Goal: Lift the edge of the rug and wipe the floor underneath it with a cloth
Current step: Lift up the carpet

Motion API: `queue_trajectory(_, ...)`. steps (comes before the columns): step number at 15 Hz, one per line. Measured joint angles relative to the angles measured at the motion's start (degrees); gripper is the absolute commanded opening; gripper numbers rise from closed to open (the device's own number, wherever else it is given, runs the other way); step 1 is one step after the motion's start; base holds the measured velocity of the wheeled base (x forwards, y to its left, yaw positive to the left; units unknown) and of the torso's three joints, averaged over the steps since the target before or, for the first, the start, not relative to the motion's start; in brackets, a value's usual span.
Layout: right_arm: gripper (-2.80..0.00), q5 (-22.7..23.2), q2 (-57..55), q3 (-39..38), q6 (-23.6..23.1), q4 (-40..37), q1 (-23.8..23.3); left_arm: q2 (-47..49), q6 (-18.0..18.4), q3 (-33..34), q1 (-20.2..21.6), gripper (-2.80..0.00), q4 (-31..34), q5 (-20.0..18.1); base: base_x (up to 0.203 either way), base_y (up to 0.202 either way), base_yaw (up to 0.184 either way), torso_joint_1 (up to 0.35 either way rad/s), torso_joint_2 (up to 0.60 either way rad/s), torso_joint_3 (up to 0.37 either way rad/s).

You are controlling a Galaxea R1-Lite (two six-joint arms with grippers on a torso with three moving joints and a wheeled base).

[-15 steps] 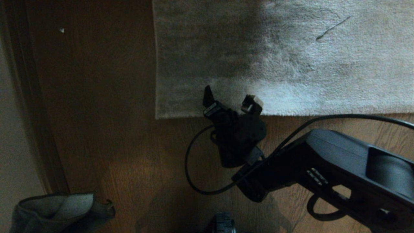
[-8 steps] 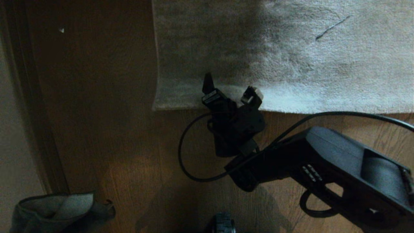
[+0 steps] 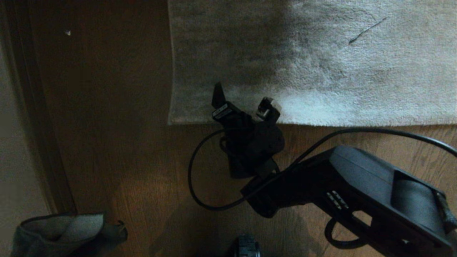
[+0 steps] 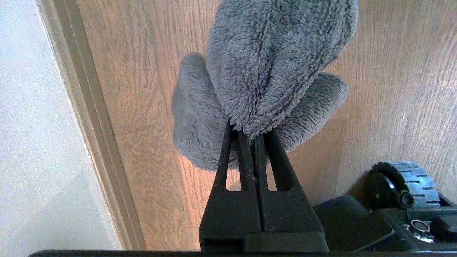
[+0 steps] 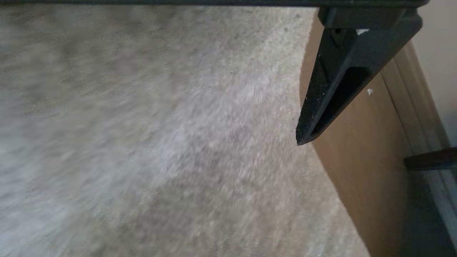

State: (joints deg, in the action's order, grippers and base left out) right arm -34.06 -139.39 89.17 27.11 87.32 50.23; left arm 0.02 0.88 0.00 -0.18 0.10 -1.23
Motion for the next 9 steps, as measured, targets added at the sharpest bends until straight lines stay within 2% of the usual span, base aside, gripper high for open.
queue_trajectory(1,0.00,-0.02,0.01,-0.34,-0.02,-0.04,0.04,0.00,0.00,0.00,0.00,-2.80,0.00,0.01,0.000,0.000,0.000,0.000,0.00,0.000)
queue_trajectory(2,-2.80,-0.04,0.06,-0.72,0.00,-0.06,0.10,0.00,0.01,0.00,0.00,-2.80,0.00,0.02,0.000,0.000,0.000,0.000,0.00,0.000)
queue_trajectory(9,-2.80,-0.26,1.16,-3.39,0.17,-0.09,0.98,0.00,0.00,0.00,0.00,-2.80,0.00,0.05,0.000,0.000,0.000,0.000,0.00,0.000)
